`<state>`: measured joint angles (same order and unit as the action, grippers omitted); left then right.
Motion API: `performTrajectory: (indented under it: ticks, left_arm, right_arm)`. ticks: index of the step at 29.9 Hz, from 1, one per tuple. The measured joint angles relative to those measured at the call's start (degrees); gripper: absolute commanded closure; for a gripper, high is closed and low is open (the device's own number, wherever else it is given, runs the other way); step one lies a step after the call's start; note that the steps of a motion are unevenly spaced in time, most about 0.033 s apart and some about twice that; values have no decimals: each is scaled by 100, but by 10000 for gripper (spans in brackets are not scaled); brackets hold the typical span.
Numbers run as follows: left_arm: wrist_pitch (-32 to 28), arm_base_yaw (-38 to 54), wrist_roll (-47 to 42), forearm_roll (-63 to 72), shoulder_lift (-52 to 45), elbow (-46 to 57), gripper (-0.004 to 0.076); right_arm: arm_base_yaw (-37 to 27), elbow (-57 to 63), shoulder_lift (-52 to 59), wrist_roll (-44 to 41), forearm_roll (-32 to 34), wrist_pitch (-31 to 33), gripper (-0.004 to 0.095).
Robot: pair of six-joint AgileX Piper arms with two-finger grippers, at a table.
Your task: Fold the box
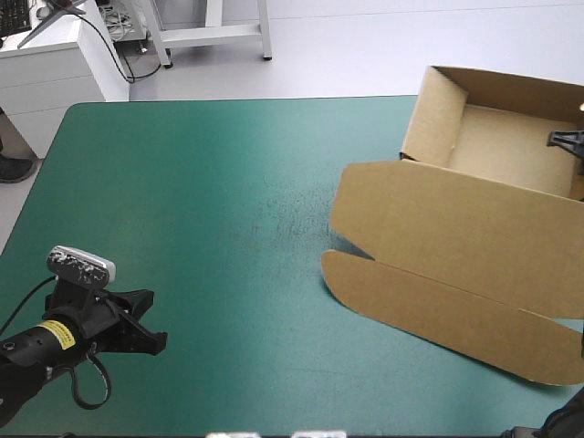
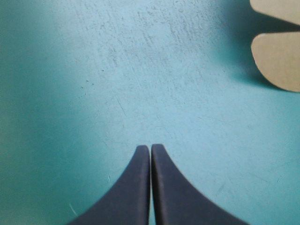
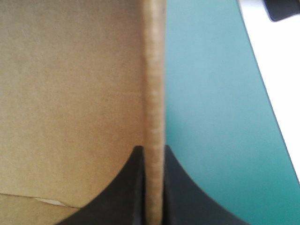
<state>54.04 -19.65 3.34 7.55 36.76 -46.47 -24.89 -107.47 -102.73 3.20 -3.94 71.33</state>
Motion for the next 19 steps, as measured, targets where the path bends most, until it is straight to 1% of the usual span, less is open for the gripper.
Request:
performTrajectory:
  ticks: [2,6,10,13,17,19]
  left_arm:
    - [0,0,0,0,0,0,732]
    - [0,0,0,0,0,0,732]
    - [0,0,0,0,0,0,732]
    - [0,0,0,0,0,0,732]
    - [5,0,0,0,0,0,732]
    - [5,0,0,0,0,0,732]
  right_arm:
    - [-378,0,-85,40,-106,-1,927]
    - [-925,0,-298,65,-159,-1,927]
    - [-1301,0,-578,31,-166,-1,927]
    - [-1420,0,-794,-26,-153,-7,927]
    - [-1426,0,-1008,-33,-161,-23,915]
    - [-1426,0,-1075,-26,-192,-23,876]
